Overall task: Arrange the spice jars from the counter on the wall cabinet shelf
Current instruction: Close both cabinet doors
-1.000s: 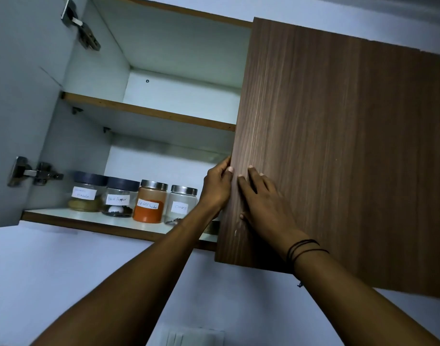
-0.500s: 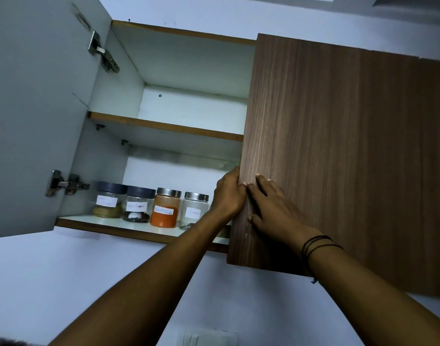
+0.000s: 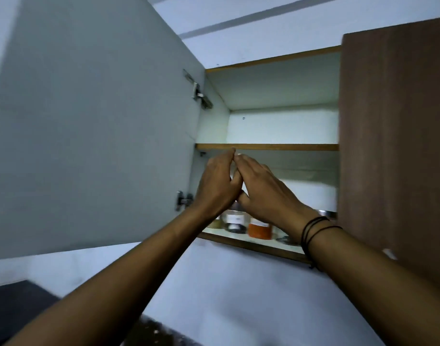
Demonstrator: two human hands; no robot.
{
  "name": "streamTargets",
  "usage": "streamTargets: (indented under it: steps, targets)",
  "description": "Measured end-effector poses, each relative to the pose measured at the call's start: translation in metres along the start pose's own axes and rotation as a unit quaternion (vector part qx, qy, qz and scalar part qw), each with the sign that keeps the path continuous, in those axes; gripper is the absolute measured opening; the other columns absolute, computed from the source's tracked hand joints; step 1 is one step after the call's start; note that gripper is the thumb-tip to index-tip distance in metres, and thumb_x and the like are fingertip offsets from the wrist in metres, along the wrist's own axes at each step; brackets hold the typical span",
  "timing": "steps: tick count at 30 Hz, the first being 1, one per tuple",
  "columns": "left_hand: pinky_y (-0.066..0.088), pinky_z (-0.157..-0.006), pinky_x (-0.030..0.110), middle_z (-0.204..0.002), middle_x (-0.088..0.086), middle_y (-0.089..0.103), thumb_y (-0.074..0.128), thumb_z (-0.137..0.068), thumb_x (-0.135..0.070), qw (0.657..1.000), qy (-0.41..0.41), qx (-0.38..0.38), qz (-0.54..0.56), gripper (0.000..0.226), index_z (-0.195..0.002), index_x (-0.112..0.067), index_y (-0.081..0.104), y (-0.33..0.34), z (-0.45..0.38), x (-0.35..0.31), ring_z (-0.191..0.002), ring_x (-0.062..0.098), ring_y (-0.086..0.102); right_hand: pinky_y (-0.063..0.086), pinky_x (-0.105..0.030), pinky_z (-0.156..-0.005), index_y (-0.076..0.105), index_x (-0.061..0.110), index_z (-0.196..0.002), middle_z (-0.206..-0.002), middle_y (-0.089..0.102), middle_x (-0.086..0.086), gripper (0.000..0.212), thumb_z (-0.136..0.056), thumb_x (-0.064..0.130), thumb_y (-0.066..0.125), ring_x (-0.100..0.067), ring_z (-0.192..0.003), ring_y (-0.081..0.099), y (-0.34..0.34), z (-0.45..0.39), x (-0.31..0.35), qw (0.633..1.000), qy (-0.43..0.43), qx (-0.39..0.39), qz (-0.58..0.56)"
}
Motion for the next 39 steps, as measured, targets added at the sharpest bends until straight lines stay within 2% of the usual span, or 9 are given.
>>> streamTargets:
  steps: [5, 11, 14, 18, 22, 28, 32, 35, 39]
  targets:
    - [0.03, -0.11, 0.032, -0.14, 0.011, 0.058, 0.049, -0.097, -0.03, 0.981, 0.003, -0.046, -0.186, 0.046, -0.135, -0.007, 0.058, -0.114, 0.004, 0.042, -0.133, 0.025, 0.045, 0.032, -0.034, -0.112, 0.021, 0.017, -0.154, -0.16, 0.026, -0.001, 0.072, -0.091, 0.024, 0.055, -0.022, -0.146, 0.028, 0.032, -0.045, 0.088, 0.989, -0.074, -0.032, -0.122]
    - [0.011, -0.122, 0.046, -0.144, 0.011, 0.055, 0.041, -0.091, -0.034, 0.91, 0.039, -0.089, -0.403, 0.047, -0.116, -0.012, 0.073, -0.232, 0.014, 0.052, -0.144, 0.03, 0.034, 0.039, -0.027, -0.097, 0.024, 0.023, -0.148, -0.148, 0.04, -0.002, 0.066, -0.092, 0.02, 0.058, -0.021, -0.133, 0.041, 0.05, -0.081, 0.19, 0.953, -0.152, -0.06, -0.254]
    - [0.002, -0.121, 0.055, -0.158, 0.011, 0.036, 0.036, -0.089, -0.046, 0.874, 0.004, -0.122, -0.47, 0.057, -0.134, -0.02, 0.06, -0.269, 0.015, 0.053, -0.151, 0.033, 0.019, 0.039, -0.029, -0.099, 0.021, 0.024, -0.149, -0.151, 0.04, -0.004, 0.065, -0.094, 0.026, 0.055, -0.023, -0.135, 0.042, 0.055, -0.094, 0.222, 0.936, -0.153, -0.061, -0.31]
    - [0.008, -0.119, 0.062, -0.167, 0.013, 0.001, 0.041, -0.088, -0.059, 0.898, -0.158, -0.143, -0.384, 0.082, -0.157, -0.027, 0.011, -0.303, 0.015, 0.072, -0.152, 0.036, 0.001, 0.019, -0.021, -0.107, 0.012, 0.022, -0.156, -0.163, 0.021, 0.001, 0.071, -0.097, 0.032, 0.05, -0.016, -0.148, 0.024, 0.063, -0.108, 0.248, 0.929, -0.146, -0.039, -0.339]
    - [0.024, -0.115, 0.047, -0.167, 0.008, 0.011, 0.049, -0.09, -0.056, 0.933, -0.194, -0.132, -0.273, 0.091, -0.158, -0.029, -0.004, -0.315, 0.021, 0.084, -0.149, 0.033, 0.023, 0.021, -0.026, -0.113, 0.016, 0.022, -0.155, -0.164, 0.02, 0.001, 0.068, -0.097, 0.034, 0.048, -0.016, -0.149, 0.023, 0.068, -0.11, 0.26, 0.925, -0.141, -0.027, -0.352]
    - [0.029, -0.097, 0.032, -0.151, 0.007, 0.041, 0.048, -0.089, -0.056, 0.929, -0.183, -0.175, -0.27, 0.08, -0.154, -0.018, 0.023, -0.319, 0.023, 0.076, -0.136, 0.026, 0.041, 0.012, -0.026, -0.116, 0.018, 0.026, -0.156, -0.166, 0.011, 0.003, 0.066, -0.098, 0.042, 0.043, -0.01, -0.152, 0.007, 0.061, -0.108, 0.258, 0.923, -0.149, -0.021, -0.353]
    - [0.042, -0.078, 0.031, -0.106, -0.003, 0.064, 0.055, -0.087, -0.048, 0.942, -0.093, -0.228, -0.23, 0.043, -0.119, -0.02, 0.055, -0.322, 0.02, 0.046, -0.094, 0.016, 0.061, 0.011, -0.022, -0.111, 0.023, 0.022, -0.155, -0.165, 0.013, 0.002, 0.065, -0.098, 0.048, 0.042, -0.011, -0.151, 0.009, 0.039, -0.108, 0.237, 0.928, -0.134, -0.064, -0.341]
    - [0.045, -0.067, 0.027, -0.086, -0.011, 0.064, 0.059, -0.085, -0.043, 0.953, -0.062, -0.237, -0.178, 0.028, -0.102, -0.02, 0.056, -0.317, 0.017, 0.025, -0.077, 0.006, 0.062, 0.015, -0.021, -0.109, 0.029, 0.021, -0.153, -0.163, 0.021, 0.001, 0.064, -0.097, 0.049, 0.043, -0.013, -0.149, 0.019, 0.026, -0.097, 0.218, 0.926, -0.124, -0.093, -0.344]
    - [0.049, -0.063, 0.022, -0.088, -0.002, 0.064, 0.065, -0.081, -0.038, 0.975, -0.008, -0.206, -0.087, 0.031, -0.094, -0.012, 0.054, -0.29, 0.016, -0.005, -0.078, 0.014, 0.065, 0.02, -0.01, -0.103, 0.032, 0.022, -0.151, -0.158, 0.028, 0.007, 0.065, -0.095, 0.052, 0.039, 0.0, -0.138, 0.028, 0.017, -0.067, 0.201, 0.919, -0.135, -0.099, -0.357]
Point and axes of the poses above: each hand's wrist, its own z-axis away from the middle knuckle, its own y-axis out of the palm, x = y × z, the point moved 4 cm from there along -z, towards the middle knuckle
